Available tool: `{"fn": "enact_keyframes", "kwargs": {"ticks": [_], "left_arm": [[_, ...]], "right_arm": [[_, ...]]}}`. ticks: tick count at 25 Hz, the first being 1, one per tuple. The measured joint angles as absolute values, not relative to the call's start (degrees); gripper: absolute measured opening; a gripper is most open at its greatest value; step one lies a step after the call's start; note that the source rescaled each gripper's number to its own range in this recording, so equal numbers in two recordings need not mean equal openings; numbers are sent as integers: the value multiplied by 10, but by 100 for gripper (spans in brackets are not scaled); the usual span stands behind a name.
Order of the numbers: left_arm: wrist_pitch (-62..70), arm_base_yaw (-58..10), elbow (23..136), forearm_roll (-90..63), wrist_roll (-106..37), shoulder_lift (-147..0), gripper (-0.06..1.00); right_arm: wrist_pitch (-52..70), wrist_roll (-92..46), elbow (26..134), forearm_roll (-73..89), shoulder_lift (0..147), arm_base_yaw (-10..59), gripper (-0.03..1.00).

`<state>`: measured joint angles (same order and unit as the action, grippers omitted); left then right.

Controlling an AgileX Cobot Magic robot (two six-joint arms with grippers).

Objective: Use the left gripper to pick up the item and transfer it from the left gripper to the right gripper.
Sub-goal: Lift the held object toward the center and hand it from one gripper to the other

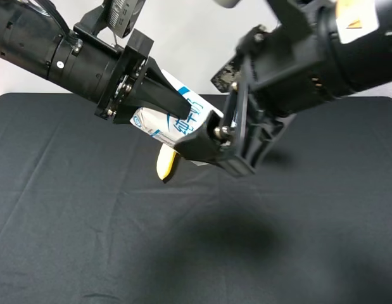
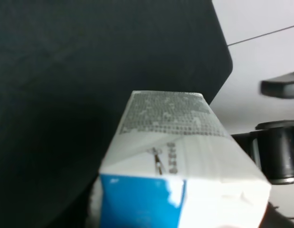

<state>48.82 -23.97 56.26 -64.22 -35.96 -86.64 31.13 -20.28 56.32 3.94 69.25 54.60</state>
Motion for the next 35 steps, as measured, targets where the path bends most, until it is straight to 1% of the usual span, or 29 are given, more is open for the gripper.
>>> {"fn": "enact_keyframes", "kwargs": {"ticks": [13,31,32,33,34,35], "left_arm": [[488,-240,563,-658,-360,-866,0],[488,-240,563,-658,-360,-866,0],[488,-240,563,-658,-360,-866,0],[488,-240,563,-658,-360,-866,0],[490,-240,563,-657,-360,-866,0],[492,-240,562,-656,-360,-866,0]], "right_arm": [[254,-200,563,11,767,546,100],[240,-192,563,-6,812,546,100],[240,-191,563,-7,812,546,98],[240,-190,563,-8,812,546,90],[240,-190,563,-10,812,546,74],[240,-189,563,-13,812,546,51]]}}
